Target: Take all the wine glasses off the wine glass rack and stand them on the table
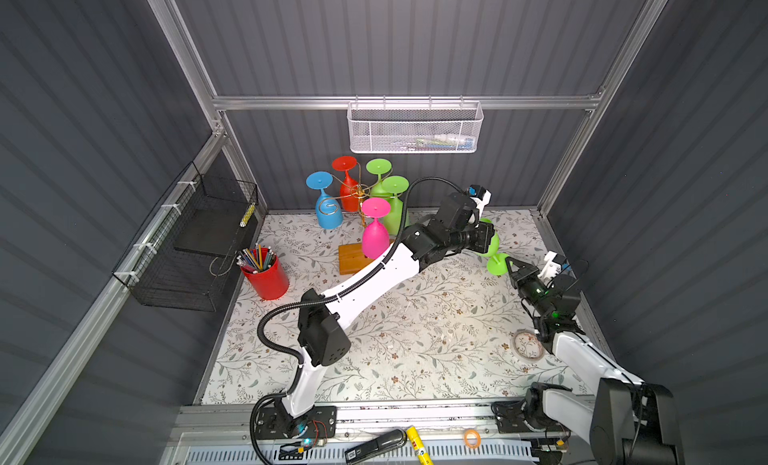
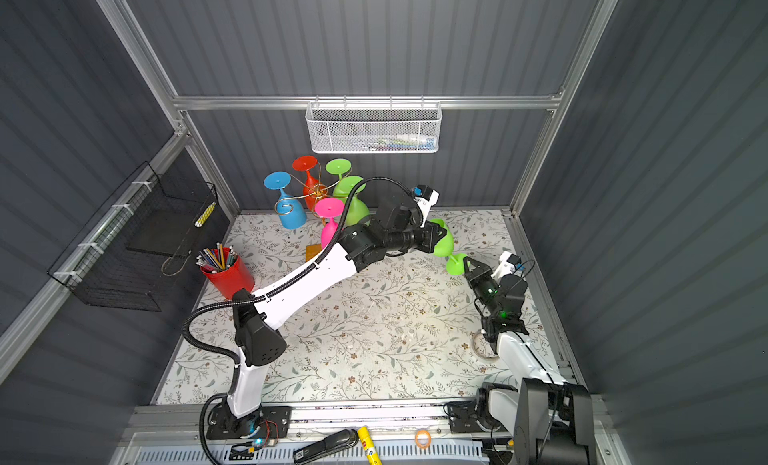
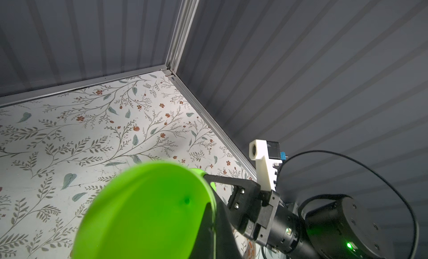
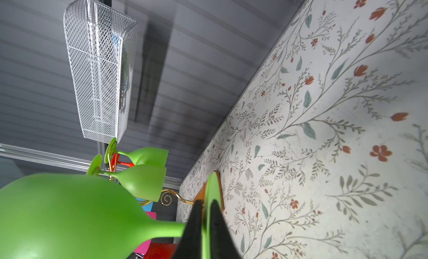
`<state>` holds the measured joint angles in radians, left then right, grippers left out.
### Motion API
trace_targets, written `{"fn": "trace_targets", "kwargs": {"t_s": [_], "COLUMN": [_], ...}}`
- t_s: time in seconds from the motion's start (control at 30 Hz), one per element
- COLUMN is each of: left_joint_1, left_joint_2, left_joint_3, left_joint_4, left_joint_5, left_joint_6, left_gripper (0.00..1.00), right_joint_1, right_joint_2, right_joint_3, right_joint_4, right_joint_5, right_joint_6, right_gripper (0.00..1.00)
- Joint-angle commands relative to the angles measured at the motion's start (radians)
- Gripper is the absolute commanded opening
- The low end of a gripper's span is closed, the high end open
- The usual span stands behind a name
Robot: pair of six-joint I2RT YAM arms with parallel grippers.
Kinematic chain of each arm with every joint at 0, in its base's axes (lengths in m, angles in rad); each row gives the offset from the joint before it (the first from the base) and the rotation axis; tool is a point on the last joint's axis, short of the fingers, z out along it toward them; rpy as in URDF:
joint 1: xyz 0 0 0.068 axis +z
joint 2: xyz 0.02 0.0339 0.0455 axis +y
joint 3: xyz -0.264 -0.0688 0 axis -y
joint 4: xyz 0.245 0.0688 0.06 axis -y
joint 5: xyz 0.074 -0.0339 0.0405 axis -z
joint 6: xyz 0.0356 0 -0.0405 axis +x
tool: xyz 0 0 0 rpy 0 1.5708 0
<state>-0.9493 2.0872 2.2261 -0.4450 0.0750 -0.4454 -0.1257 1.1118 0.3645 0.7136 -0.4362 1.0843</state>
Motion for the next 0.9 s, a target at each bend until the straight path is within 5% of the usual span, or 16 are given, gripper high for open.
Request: {"fn": "trace_targets", "kwargs": {"t_s": [0.0, 0.1, 0.27, 0.87], "left_joint_1": [0.006, 0.006, 0.023, 0.101], "left_joint_2": [0.044, 0.095, 0.228, 0.307], "left_joint_3": [0.1, 0.191, 0.392, 0.308], "left_joint_4": [-0.08, -0.169, -0.328, -0.307], "left_joint_5": [-0.103, -0.158, -0.219, -0.301], "left_joint_6": [0.038, 0.071, 0.116, 0.277], "left_gripper": [0.0, 0.0, 0.0, 0.0], "right_joint_1": [-0.002, -0.007, -0.007, 0.078], "right_joint_2": [-0.001, -0.044, -0.087, -0.098], "right_joint_3": [0.002, 0.019, 0.096, 0.167], "right_joint_4": [0.012, -0.105, -0.277, -0.341], "right_joint_5": [0.024, 0.083, 0.174, 0.188], "right_joint_6": [-0.053, -0.144, -0.277, -0.468], "right_gripper": [0.47, 0.74, 0.91, 0.97]}}
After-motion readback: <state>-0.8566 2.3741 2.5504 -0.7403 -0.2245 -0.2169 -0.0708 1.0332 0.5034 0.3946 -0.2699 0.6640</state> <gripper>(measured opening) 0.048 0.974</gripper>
